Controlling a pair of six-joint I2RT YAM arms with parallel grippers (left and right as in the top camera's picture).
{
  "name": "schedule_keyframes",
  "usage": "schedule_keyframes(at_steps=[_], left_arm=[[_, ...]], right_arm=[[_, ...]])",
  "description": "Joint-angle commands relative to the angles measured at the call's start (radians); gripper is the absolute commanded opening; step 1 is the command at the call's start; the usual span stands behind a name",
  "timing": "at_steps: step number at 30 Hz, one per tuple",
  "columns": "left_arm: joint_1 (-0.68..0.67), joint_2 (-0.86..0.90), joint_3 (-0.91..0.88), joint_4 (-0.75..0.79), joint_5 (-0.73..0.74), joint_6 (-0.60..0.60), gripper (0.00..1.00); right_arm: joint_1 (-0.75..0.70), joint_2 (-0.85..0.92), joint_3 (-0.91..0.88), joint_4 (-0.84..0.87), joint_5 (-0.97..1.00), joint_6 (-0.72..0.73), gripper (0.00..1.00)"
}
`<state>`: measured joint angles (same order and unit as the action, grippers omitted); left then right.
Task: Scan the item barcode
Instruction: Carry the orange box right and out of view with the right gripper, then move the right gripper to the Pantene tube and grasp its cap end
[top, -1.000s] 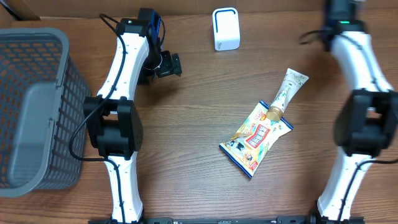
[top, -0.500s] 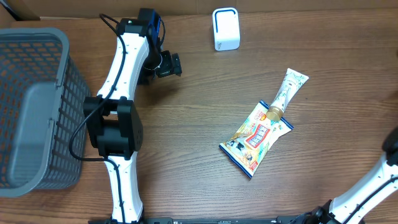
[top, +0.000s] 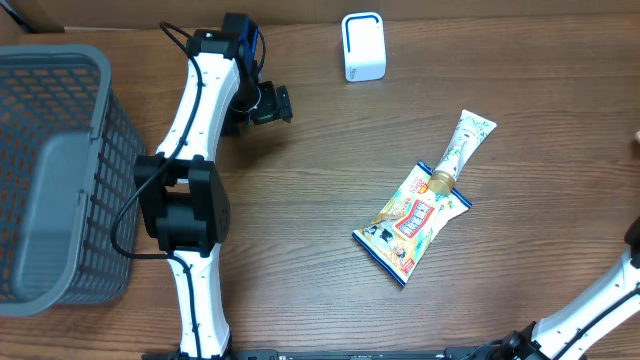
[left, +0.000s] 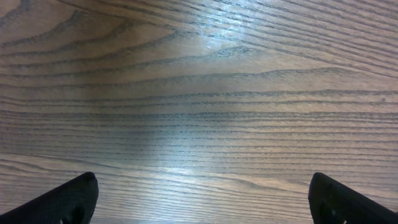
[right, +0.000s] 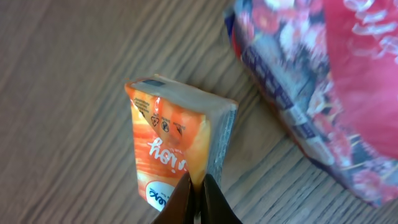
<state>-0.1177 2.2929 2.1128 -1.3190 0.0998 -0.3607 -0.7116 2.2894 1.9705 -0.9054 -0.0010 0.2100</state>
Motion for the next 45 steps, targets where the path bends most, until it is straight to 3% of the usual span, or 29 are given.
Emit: schedule_keyframes(at_steps=[1,8,14,20,25,29,32,36,43,45], left_arm=[[0.0,-0.004,0.003,0.0,-0.006,-0.002,1.0],[0.0,-0.004,0.003,0.0,-0.006,-0.002,1.0],[0.0,-0.004,0.003,0.0,-0.006,-0.002,1.0],[0.0,-0.004,0.003,0.0,-0.006,-0.002,1.0],[0.0,-0.004,0.003,0.0,-0.006,-0.002,1.0],[-0.001,-0.004,0.003,0.0,-0.006,-0.002,1.0],[0.0,-0.004,0.003,0.0,-0.006,-0.002,1.0],[0.0,-0.004,0.003,0.0,-0.006,-0.002,1.0],[0.0,-0.004,0.003,0.0,-0.006,-0.002,1.0],[0.0,-0.004,0.003,0.0,-0.006,-0.002,1.0]], right_arm=[[-0.003,0.015,-0.037,0.0,0.011,0.01,0.04],[-0.044,0.015,-0.042,-0.029,0.047,0.034,0.08],[-0.085,0.015,-0.042,-0.059,0.052,0.033,0.29],[-0.13,-0.005,0.003,-0.101,0.04,0.034,0.28],[-0.138,-0.078,0.042,-0.095,-0.138,0.034,0.28],[-0.114,-0.155,0.069,-0.072,-0.473,0.034,0.44],[-0.07,-0.186,0.069,-0.066,-0.776,0.034,0.82],[0.038,-0.187,0.067,-0.164,-0.988,0.029,1.0],[0.347,-0.186,0.049,-0.319,-0.937,-0.065,1.0],[0.436,-0.186,0.049,-0.335,-0.831,-0.061,0.94]])
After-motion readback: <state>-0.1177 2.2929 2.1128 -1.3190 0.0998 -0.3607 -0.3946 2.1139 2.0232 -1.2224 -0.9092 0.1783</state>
